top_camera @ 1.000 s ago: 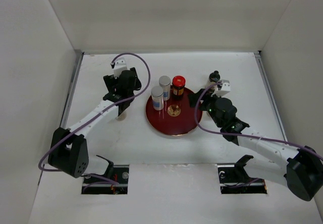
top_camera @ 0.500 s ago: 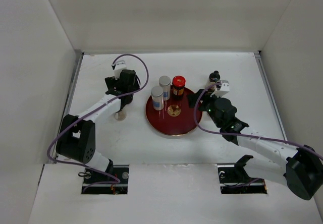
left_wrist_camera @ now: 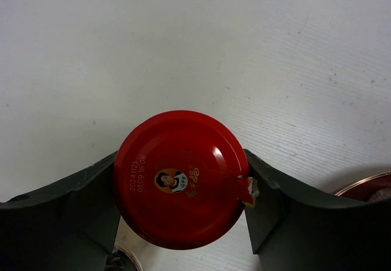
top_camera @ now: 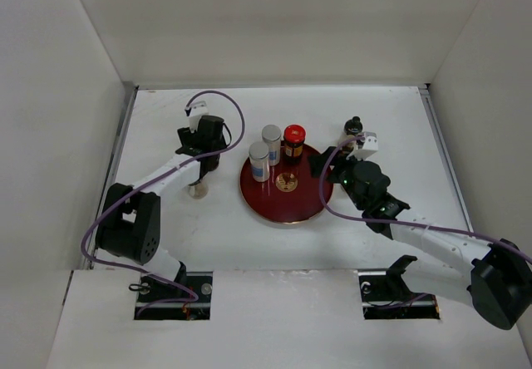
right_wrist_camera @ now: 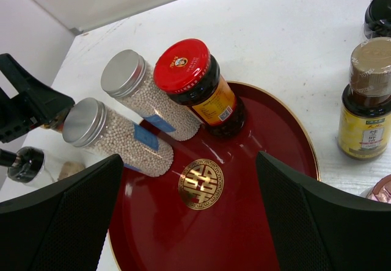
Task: Organize the condiment bottles
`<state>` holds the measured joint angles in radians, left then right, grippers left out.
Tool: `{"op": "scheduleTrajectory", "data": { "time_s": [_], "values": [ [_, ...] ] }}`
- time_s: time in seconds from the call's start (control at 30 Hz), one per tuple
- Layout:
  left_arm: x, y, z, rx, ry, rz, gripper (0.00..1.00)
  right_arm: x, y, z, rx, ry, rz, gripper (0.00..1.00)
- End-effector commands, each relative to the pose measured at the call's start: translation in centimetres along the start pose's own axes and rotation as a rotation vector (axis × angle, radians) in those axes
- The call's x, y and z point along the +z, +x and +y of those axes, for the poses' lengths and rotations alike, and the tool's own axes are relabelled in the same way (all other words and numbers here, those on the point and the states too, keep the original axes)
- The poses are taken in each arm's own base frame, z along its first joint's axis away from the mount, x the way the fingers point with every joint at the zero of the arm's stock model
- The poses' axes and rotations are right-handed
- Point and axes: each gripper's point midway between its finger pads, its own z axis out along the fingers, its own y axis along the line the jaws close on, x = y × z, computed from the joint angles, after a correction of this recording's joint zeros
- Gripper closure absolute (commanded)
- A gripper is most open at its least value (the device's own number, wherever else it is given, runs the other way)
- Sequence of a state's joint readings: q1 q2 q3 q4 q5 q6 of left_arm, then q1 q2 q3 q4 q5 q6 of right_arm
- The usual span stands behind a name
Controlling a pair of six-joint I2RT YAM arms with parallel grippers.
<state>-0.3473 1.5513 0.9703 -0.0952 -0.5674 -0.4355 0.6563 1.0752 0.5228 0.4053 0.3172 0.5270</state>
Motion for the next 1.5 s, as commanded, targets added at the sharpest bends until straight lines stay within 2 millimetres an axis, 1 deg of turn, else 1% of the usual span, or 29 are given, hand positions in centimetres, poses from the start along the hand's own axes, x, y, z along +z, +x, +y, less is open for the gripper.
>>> {"op": "scheduleTrajectory", "data": {
  "time_s": [0.0,0.1,0.17,0.27,0.33,0.4,0.47,0.6,0.67,0.77,0.87,1.03,1.13,1.27,1.47],
  "values": [
    [-0.9,-3.7,-1.3,-0.079,0.056,-0.098,0.48,0.1,-2.2,1.9,0.022,-0.057,-0.063,0.07],
    [-2.2,-5.8,-2.3,-0.113,0.100,-0.153,0.54,0.2,-2.1,1.9,0.019,-0.054,-0.058,0.07],
    [-3.4,-7.5,-3.5,-0.135,0.146,-0.209,0.56,0.1,-2.2,1.9,0.017,-0.053,-0.063,0.07],
    [-5.0,-9.8,-5.6,-0.125,0.203,-0.260,0.56,0.1,-2.2,1.9,0.020,-0.054,-0.061,0.07],
    [-6.7,-11.1,-6.8,-0.108,0.235,-0.294,0.57,0.1,-2.2,1.9,0.017,-0.055,-0.060,0.07],
    [-7.9,-12.1,-7.1,-0.111,0.247,-0.324,0.57,-0.1,-2.4,1.9,0.019,-0.056,-0.067,0.07],
    [-8.8,-12.7,-6.9,-0.109,0.247,-0.342,0.57,-0.1,-2.5,1.8,0.023,-0.054,-0.070,0.07],
    [-11.0,-12.9,-6.1,-0.128,0.258,-0.363,0.58,-0.2,-2.4,1.8,0.019,-0.054,-0.070,0.07],
    [-11.8,-12.4,-5.9,-0.120,0.265,-0.361,0.58,-0.1,-2.4,1.8,0.022,-0.055,-0.072,0.07],
    [-13.5,-10.8,-5.4,-0.095,0.264,-0.357,0.58,0.1,-2.1,1.8,0.018,-0.054,-0.061,0.07],
    [-14.7,-9.7,-5.4,-0.061,0.278,-0.353,0.58,0.2,-2.0,1.7,0.015,-0.046,-0.061,0.07],
    [-17.0,-6.8,-6.1,0.018,0.328,-0.298,0.58,0.0,-2.3,1.7,0.019,-0.050,-0.070,0.06],
    [-17.7,-5.0,-6.3,0.034,0.344,-0.274,0.58,-0.1,-2.6,1.5,0.021,-0.045,-0.076,0.06],
    [-18.7,-3.1,-7.3,0.019,0.398,-0.242,0.58,-0.2,-2.7,1.5,0.020,-0.045,-0.078,0.06],
    [-19.4,-1.4,-9.5,0.056,0.453,-0.212,0.59,-0.1,-2.6,1.3,0.018,-0.040,-0.076,0.06]
  ]
}}
